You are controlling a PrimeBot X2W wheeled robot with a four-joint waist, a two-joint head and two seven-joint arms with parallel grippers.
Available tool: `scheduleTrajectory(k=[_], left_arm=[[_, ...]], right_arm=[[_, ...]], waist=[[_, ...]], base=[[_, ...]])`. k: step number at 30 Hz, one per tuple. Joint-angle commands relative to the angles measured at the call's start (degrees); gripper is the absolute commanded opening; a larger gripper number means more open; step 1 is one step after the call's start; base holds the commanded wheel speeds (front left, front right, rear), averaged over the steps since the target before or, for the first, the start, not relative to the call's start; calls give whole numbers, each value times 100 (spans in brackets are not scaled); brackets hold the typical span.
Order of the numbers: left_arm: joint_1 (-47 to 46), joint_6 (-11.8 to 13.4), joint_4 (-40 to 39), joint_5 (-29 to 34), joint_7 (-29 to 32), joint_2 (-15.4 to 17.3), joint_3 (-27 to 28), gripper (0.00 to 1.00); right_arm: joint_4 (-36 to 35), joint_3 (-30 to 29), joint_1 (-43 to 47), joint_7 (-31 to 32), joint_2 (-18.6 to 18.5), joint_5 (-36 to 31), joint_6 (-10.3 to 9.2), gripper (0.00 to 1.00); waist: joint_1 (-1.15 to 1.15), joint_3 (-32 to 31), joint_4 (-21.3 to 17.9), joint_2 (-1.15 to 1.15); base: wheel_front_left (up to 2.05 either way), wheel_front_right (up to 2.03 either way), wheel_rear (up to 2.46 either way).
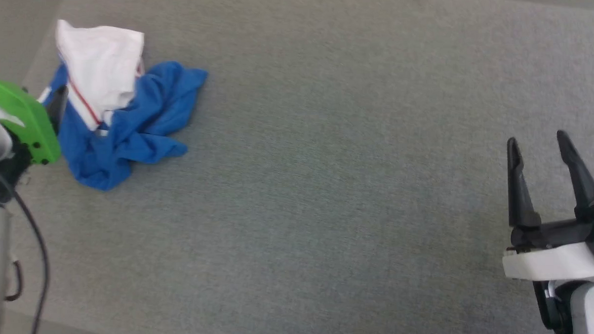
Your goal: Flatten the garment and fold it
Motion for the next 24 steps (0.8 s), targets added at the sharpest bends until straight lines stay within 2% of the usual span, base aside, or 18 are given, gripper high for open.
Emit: scheduleTrajectory(k=[1, 4, 9, 12, 18, 19, 20, 24], left_arm=[[-108, -20, 59, -300, 339, 223, -118, 100], [-170, -21, 143, -848, 1070, 625, -334, 100], [-296, -21, 294, -1305, 1800, 983, -529, 100], [-370, -18, 573, -1407, 2132, 1024, -591, 100], [-364, -18, 1023, -1152, 2475, 1096, -982, 100], [-370, -19, 1066, -1155, 2463, 1085, -1002, 35], [-381, -19, 1120, -1161, 2446, 1062, -1031, 0], [-419, -20, 1187, -1231, 2359, 1110, -1153, 0]], right_arm=[[-61, 8, -154, -34, -4, -37, -10, 100], [-117, 2, -302, -34, -4, -44, -10, 100], [-158, 12, -480, -34, -4, -39, -10, 100], [-170, 40, -560, -34, -4, -18, -10, 100], [-154, 114, -620, -34, -4, 16, -10, 100], [-139, 120, -612, -34, -4, 19, -10, 100], [-120, 122, -601, -34, -4, 16, -10, 100], [-61, 131, -548, -34, -4, 22, -10, 100]], waist=[[-1, 600, -553, 0], [-1, 869, -735, 0], [-1, 1217, -975, 0], [-1, 1360, -1106, 0], [-1, 1390, -1247, 0], [-1, 1367, -1252, 0], [-1, 1319, -1244, 0], [-1, 1080, -1199, 0]], base=[[0, 0, 0], [0, 0, 0], [0, 0, 0], [0, 0, 0], [0, 0, 0], [0, 0, 0], [0, 0, 0], [0, 0, 0]])
